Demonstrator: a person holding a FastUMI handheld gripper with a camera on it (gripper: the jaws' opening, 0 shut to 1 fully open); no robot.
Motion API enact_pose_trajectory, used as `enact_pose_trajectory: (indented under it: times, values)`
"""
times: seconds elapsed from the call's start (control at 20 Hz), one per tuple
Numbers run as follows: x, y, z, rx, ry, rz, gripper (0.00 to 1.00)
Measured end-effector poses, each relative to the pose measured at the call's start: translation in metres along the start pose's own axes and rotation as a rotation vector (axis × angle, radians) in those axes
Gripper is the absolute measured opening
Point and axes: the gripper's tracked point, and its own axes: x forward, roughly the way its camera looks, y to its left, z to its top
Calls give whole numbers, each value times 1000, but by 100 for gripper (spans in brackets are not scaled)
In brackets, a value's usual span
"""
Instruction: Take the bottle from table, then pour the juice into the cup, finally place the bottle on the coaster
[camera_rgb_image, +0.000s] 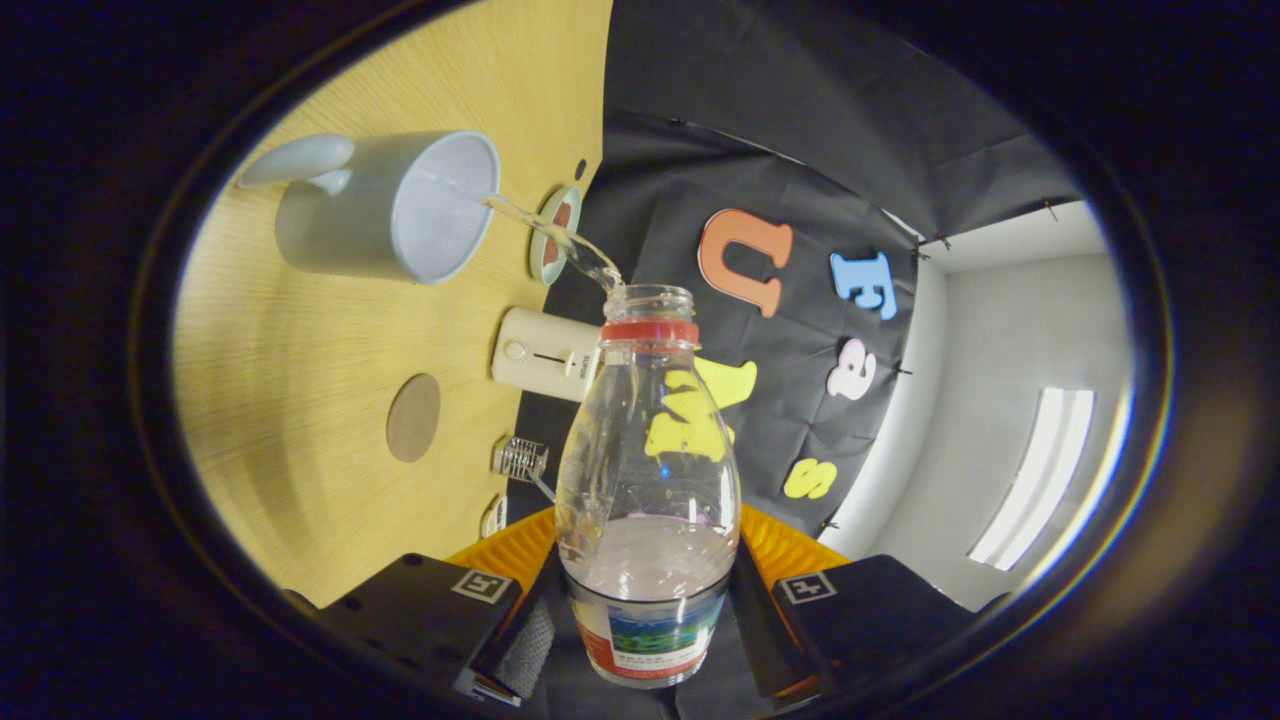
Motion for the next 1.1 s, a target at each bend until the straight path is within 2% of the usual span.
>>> enact_pose_trajectory:
  times: [0.85,1.1]
  values:
    - [-1,4,5,-98,12,-14,82]
    - [0,5,7,-90,15,-4,82]
